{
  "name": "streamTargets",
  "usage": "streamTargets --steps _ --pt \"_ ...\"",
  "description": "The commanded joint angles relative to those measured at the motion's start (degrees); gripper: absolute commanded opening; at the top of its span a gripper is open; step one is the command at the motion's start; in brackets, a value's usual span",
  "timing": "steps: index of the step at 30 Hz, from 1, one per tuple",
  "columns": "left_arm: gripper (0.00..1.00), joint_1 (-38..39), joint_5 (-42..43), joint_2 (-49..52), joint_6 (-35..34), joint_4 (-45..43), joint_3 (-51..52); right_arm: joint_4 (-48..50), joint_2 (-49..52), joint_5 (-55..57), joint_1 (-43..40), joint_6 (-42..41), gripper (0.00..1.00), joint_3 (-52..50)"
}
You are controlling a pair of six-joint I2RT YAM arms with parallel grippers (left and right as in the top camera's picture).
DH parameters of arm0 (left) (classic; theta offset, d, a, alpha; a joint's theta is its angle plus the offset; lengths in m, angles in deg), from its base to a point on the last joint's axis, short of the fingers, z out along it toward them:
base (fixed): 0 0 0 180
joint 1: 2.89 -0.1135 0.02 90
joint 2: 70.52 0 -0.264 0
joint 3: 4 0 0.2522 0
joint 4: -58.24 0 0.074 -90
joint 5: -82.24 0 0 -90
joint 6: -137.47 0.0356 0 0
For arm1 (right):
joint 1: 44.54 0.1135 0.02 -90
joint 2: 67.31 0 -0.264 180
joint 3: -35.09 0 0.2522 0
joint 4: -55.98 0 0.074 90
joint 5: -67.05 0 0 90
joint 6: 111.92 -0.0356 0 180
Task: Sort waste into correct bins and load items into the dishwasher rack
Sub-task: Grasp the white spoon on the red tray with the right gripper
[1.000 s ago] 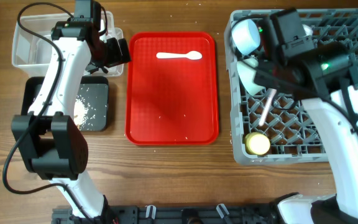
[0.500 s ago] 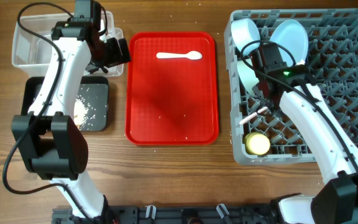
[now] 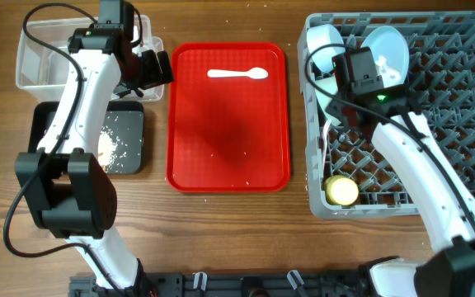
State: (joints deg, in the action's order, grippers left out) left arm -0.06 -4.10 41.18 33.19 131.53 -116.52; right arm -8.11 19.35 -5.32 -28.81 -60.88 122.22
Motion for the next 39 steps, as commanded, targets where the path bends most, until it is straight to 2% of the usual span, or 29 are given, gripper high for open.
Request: streamTargets --steps 1,4,6,11,13,16,19,26,32,37,39 --pt "1.00 -0.1 -0.5 -0.8 -0.3 0.0 -0.5 4.0 -6.7 -9.0 7.2 16.9 0.66 5.4" --pt "1.00 -0.1 -0.5 -0.8 -0.3 0.0 -0.5 9.3 -5.2 -11.3 13.2 16.8 0.67 6.0" --pt "1.00 0.0 -0.5 -0.8 -0.3 0.0 -0.5 9.7 0.0 -16.1 14.7 16.7 0.67 9.8" --pt "1.00 -0.1 -0.5 -0.8 -0.3 0.0 -0.5 -4.5 26.7 -18.8 14.5 17.6 0.67 42.2" --pt "1.00 -0.1 -0.5 -0.8 -0.3 0.0 -0.5 -5.4 34.8 -18.8 13.5 14.1 0.67 49.8" --pt "1.00 -0.1 -0.5 -0.8 -0.3 0.0 -0.5 0.2 42.8 -18.8 11.1 10.6 0.67 50.8" --pt "1.00 -0.1 -0.5 -0.8 -0.3 0.0 -0.5 6.7 48.5 -18.7 10.5 15.1 0.67 50.8" --pt "1.00 -0.1 -0.5 -0.8 -0.3 0.0 -0.5 11.0 57.5 -17.5 10.6 19.3 0.67 50.8" --pt "1.00 -0.1 -0.5 -0.8 -0.3 0.0 -0.5 8.1 58.2 -17.3 10.6 23.5 0.67 50.7" --pt "1.00 -0.1 -0.5 -0.8 -0.3 0.0 -0.5 -0.3 58.2 -18.3 10.6 26.6 0.68 50.6" --pt "1.00 -0.1 -0.5 -0.8 -0.3 0.0 -0.5 -4.6 58.2 -22.6 10.7 28.5 0.68 50.6"
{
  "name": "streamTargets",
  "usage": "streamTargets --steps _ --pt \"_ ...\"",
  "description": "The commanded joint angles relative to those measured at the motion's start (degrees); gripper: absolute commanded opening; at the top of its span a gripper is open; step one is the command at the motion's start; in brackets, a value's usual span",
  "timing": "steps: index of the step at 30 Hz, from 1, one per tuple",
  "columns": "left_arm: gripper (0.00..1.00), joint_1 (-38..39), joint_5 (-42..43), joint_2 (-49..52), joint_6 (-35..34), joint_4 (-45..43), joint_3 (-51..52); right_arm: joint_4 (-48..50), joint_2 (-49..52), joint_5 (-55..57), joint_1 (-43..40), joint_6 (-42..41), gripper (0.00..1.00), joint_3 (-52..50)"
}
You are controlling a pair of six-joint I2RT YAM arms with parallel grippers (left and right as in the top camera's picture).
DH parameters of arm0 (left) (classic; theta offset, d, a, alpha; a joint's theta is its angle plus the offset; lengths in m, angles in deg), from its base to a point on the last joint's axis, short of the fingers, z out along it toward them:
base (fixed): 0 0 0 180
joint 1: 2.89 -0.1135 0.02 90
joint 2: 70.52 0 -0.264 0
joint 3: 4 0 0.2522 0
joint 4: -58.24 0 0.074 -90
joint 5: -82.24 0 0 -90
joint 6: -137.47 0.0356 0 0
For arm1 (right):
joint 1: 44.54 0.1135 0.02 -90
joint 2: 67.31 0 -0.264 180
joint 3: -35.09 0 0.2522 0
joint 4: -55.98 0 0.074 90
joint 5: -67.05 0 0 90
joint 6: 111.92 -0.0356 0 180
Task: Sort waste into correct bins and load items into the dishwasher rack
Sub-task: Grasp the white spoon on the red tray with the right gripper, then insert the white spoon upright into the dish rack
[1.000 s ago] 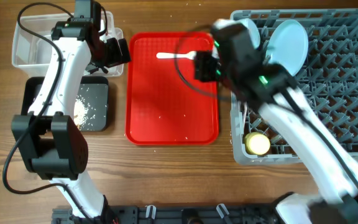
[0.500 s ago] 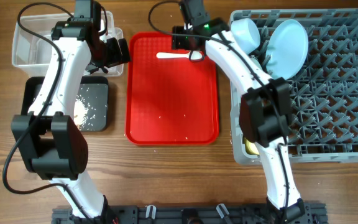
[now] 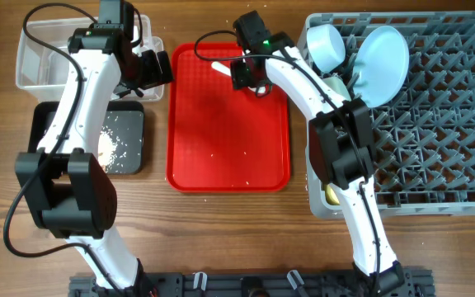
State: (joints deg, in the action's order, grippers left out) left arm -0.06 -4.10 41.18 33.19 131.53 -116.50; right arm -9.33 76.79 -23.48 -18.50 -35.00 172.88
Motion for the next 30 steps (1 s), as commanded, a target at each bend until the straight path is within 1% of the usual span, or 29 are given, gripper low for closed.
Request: streamTargets --steps 1,5,8,9,11,15,19,22,24,28,30 --pt "1.00 -0.1 -0.5 -0.8 -0.3 0.0 -0.5 -4.3 0.8 -5.2 0.4 2.5 0.68 0.0" --pt "1.00 -0.1 -0.5 -0.8 -0.3 0.0 -0.5 -4.4 0.8 -5.6 0.4 2.4 0.67 0.0" --pt "1.00 -0.1 -0.5 -0.8 -0.3 0.0 -0.5 -4.3 0.8 -5.6 0.4 2.4 0.54 -0.1" --pt "1.00 -0.1 -0.5 -0.8 -0.3 0.0 -0.5 -4.2 0.8 -6.1 0.4 2.4 0.45 -0.5" --pt "1.00 -0.1 -0.5 -0.8 -0.3 0.0 -0.5 -4.2 0.8 -7.1 0.4 2.3 0.38 -1.4" --pt "1.00 -0.1 -0.5 -0.8 -0.3 0.0 -0.5 -4.3 0.9 -7.1 0.4 1.0 0.29 -2.6" --pt "1.00 -0.1 -0.5 -0.8 -0.3 0.0 -0.5 -5.2 0.9 -7.1 0.4 0.9 0.15 -2.7" --pt "1.00 -0.1 -0.5 -0.8 -0.3 0.0 -0.5 -6.3 0.9 -7.1 0.4 0.9 0.10 -2.7" --pt "1.00 -0.1 -0.5 -0.8 -0.3 0.0 -0.5 -6.6 0.9 -7.1 0.4 0.9 0.04 -2.7" --pt "1.00 -0.1 -0.5 -0.8 -0.3 0.0 -0.5 -7.6 -1.1 -6.9 0.4 1.1 0.04 -2.3" --pt "1.00 -0.1 -0.5 -0.8 -0.3 0.0 -0.5 -9.2 -6.4 -6.7 0.3 1.1 0.05 -2.3"
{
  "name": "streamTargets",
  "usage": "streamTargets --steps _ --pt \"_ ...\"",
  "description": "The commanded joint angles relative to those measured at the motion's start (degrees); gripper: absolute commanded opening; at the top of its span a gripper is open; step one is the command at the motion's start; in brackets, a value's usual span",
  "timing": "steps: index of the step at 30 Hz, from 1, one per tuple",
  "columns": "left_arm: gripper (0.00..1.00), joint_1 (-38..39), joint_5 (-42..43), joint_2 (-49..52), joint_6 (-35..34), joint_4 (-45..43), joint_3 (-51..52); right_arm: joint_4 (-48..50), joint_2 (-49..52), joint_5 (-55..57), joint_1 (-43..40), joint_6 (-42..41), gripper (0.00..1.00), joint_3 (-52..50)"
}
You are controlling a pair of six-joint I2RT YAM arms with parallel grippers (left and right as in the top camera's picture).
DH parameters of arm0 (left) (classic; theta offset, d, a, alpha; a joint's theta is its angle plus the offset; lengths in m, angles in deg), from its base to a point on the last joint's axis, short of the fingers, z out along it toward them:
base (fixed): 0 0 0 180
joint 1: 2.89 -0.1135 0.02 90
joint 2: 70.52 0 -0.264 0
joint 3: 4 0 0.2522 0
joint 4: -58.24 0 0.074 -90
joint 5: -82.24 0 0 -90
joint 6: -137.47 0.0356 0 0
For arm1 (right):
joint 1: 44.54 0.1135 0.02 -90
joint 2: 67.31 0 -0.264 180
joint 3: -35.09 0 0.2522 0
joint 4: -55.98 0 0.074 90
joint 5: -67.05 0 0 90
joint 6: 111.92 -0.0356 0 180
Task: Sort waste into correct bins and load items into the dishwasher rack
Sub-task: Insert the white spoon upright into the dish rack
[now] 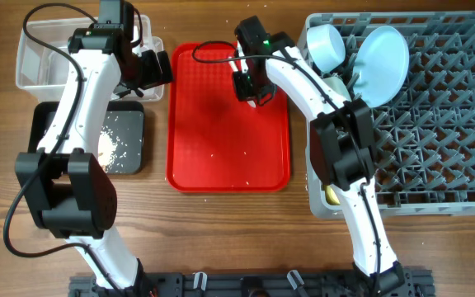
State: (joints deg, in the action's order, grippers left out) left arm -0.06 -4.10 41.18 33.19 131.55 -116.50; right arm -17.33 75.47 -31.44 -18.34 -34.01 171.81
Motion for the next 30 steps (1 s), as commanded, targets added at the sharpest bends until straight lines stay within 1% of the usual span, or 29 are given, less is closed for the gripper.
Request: streamTargets --steps 1,5,7,10,11,12,14,15,16,22,27,28,29,30 --pt "1.00 -0.1 -0.5 -0.8 -0.3 0.0 -0.5 -2.5 -9.2 1.6 0.2 0.1 0.04 -1.2" --pt "1.00 -0.1 -0.5 -0.8 -0.3 0.0 -0.5 -10.8 -26.0 7.7 -0.2 -0.5 0.04 -1.2" --pt "1.00 -0.1 -0.5 -0.8 -0.3 0.0 -0.5 -16.4 -34.2 15.9 -1.5 -7.2 0.04 -1.2" --pt "1.00 -0.1 -0.5 -0.8 -0.3 0.0 -0.5 -24.4 -40.7 22.1 -5.9 -19.4 0.04 -1.3" --pt "1.00 -0.1 -0.5 -0.8 -0.3 0.0 -0.5 -27.3 -41.9 22.9 -8.1 -23.6 0.04 -1.5" --pt "1.00 -0.1 -0.5 -0.8 -0.3 0.0 -0.5 -29.5 -42.0 22.9 -9.7 -25.8 0.04 -1.6" --pt "1.00 -0.1 -0.5 -0.8 -0.3 0.0 -0.5 -32.6 -41.7 22.7 -12.2 -26.2 0.04 -2.9" --pt "1.00 -0.1 -0.5 -0.8 -0.3 0.0 -0.5 -32.6 -41.9 22.1 -12.6 -26.4 0.04 -4.9" --pt "1.00 -0.1 -0.5 -0.8 -0.3 0.0 -0.5 -32.6 -41.9 21.5 -12.9 -29.1 0.04 -8.3" --pt "1.00 -0.1 -0.5 -0.8 -0.3 0.0 -0.5 -31.9 -41.9 22.0 -12.9 -49.2 0.05 -23.8" --pt "1.00 -0.1 -0.5 -0.8 -0.3 0.0 -0.5 -29.0 -41.9 18.8 -12.9 -56.1 0.04 -31.6" --pt "1.00 -0.1 -0.5 -0.8 -0.3 0.0 -0.5 -27.2 -41.9 17.9 -12.9 -55.8 0.22 -34.3" --pt "1.00 -0.1 -0.5 -0.8 -0.3 0.0 -0.5 -26.1 -41.9 17.6 -12.9 -55.0 0.47 -35.4" --pt "1.00 -0.1 -0.5 -0.8 -0.3 0.0 -0.5 -24.6 -41.8 17.6 -12.9 -53.0 0.60 -36.6"
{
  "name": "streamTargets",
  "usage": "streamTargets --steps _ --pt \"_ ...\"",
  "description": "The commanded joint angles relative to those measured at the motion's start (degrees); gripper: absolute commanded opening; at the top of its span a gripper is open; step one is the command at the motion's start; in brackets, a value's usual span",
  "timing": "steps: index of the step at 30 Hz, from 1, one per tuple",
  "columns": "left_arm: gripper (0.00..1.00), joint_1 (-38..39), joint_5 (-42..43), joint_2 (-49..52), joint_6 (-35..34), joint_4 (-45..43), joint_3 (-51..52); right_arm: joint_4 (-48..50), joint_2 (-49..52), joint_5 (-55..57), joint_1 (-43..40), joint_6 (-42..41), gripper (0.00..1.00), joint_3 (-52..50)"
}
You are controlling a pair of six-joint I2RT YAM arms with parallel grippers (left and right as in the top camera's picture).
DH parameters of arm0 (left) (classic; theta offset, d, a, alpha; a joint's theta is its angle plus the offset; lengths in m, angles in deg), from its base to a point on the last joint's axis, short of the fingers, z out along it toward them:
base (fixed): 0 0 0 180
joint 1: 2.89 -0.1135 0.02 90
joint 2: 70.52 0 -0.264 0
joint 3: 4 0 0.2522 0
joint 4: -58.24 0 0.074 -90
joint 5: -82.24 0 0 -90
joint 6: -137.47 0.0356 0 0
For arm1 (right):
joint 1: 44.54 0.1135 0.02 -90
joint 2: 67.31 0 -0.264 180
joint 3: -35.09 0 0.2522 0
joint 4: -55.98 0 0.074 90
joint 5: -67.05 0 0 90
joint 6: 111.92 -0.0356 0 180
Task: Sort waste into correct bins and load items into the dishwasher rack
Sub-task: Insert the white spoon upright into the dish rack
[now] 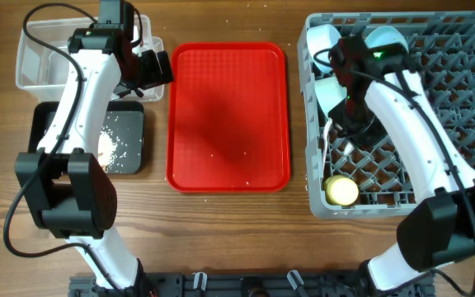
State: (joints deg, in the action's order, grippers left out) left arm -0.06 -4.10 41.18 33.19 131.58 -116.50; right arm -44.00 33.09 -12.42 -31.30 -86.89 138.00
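The red tray in the middle holds only a few crumbs; no spoon lies on it. My right gripper hangs low over the left side of the grey dishwasher rack. A white sliver of the spoon shows just under the gripper, which looks shut on it. My left gripper hovers open and empty between the clear bin and the tray's top left corner.
A black bin with white scraps sits below the clear bin. In the rack stand a white cup, a pale blue bowl, a white utensil and a yellow round thing.
My right gripper was down on the white spoon at the tray's upper part. Now it is over the rack's left side, and the spoon is off the tray. The left arm is unchanged.
The spoon lay at the top of the tray while my right gripper was over the rack. Then the right gripper was at the spoon, then pressed down on it. Now the tray is bare and the gripper is back over the rack. The left arm stayed still throughout.
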Motion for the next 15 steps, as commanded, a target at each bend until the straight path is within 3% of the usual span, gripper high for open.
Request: streamTargets --steps 1,4,9,15 --pt "1.00 -0.1 -0.5 -0.8 -0.3 0.0 -0.5 2.8 0.5 -1.4 0.1 1.2 0.63 -3.3" --pt "1.00 -0.1 -0.5 -0.8 -0.3 0.0 -0.5 4.9 0.4 -1.5 0.1 7.3 0.83 -3.2" --pt "1.00 -0.1 -0.5 -0.8 -0.3 0.0 -0.5 5.9 -2.3 -1.6 0.1 18.9 0.83 0.0" --pt "1.00 -0.1 -0.5 -0.8 -0.3 0.0 -0.5 7.6 -13.7 -5.2 0.1 27.8 0.90 2.4"
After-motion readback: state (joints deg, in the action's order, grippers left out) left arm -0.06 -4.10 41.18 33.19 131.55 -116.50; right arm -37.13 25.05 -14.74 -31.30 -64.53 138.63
